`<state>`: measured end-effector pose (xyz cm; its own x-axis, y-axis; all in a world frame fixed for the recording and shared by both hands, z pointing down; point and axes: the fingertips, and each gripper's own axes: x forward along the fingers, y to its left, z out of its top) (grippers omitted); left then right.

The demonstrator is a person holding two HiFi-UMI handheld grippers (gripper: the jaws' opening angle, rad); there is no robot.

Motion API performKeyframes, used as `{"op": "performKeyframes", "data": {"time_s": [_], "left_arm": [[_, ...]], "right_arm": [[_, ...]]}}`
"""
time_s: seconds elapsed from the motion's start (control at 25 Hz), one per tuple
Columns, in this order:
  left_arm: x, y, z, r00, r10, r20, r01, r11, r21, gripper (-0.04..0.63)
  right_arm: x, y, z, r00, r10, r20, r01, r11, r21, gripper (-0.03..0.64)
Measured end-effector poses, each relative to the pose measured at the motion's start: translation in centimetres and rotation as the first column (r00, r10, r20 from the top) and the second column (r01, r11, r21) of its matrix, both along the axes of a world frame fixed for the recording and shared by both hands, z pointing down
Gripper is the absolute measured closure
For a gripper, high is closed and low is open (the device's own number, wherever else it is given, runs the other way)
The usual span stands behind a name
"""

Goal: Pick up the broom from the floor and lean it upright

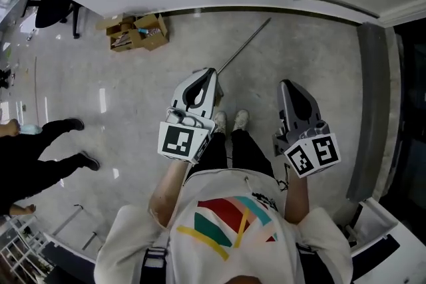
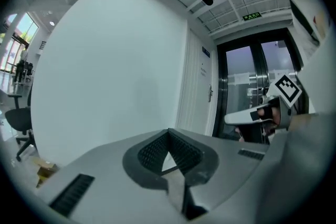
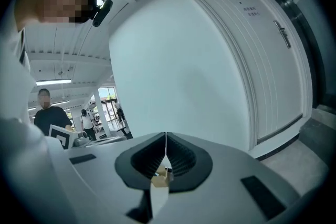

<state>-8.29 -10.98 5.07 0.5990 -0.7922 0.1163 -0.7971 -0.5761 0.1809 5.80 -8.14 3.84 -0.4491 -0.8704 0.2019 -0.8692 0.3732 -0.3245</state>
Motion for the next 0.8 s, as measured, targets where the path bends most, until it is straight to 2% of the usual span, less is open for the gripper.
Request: {"op": "performKeyframes", "data": {"time_s": [0.12, 0.2, 0.32, 0.4, 0.48, 0.6, 0.72, 0.8], "left_arm": [[2.2, -2.7, 3.8, 0.998, 0.038, 0.042, -0.035, 0.998, -0.061, 0.548], [3.4, -4.1, 7.4, 0.998, 0.054, 0.028, -0.052, 0.994, -0.094, 0.538], [5.2, -8.0, 16.0, 0.996, 0.092, 0.022, -0.089, 0.99, -0.11, 0.44], [6.1, -10.5, 25.3, 0.992, 0.117, 0.043, -0.109, 0.982, -0.157, 0.406], [6.9, -13.0, 36.6, 0.985, 0.151, 0.085, -0.129, 0.967, -0.221, 0.386], [8.3, -16.1, 54.5, 0.96, 0.233, 0.152, -0.173, 0.927, -0.332, 0.377], [9.8, -17.8, 70.9, 0.918, 0.333, 0.215, -0.216, 0.875, -0.434, 0.377], [10.6, -18.9, 80.5, 0.873, 0.397, 0.282, -0.226, 0.843, -0.488, 0.377]], "right_arm": [[1.5, -2.8, 3.0, 1.0, -0.018, 0.021, 0.019, 0.999, -0.029, 0.604], [2.6, -4.3, 6.4, 0.999, -0.04, 0.028, 0.042, 0.998, -0.048, 0.604], [4.2, -7.7, 14.3, 0.998, -0.058, 0.011, 0.059, 0.997, -0.048, 0.604], [5.2, -9.5, 21.7, 0.998, -0.057, -0.005, 0.056, 0.997, -0.06, 0.604], [5.9, -11.2, 30.4, 0.999, -0.052, -0.014, 0.051, 0.996, -0.078, 0.604], [6.9, -13.0, 44.3, 0.998, -0.053, -0.018, 0.051, 0.994, -0.102, 0.604], [7.9, -14.2, 57.1, 0.999, -0.046, -0.03, 0.042, 0.992, -0.123, 0.604], [8.5, -15.0, 64.1, 0.999, -0.032, -0.038, 0.027, 0.992, -0.123, 0.604]]}}
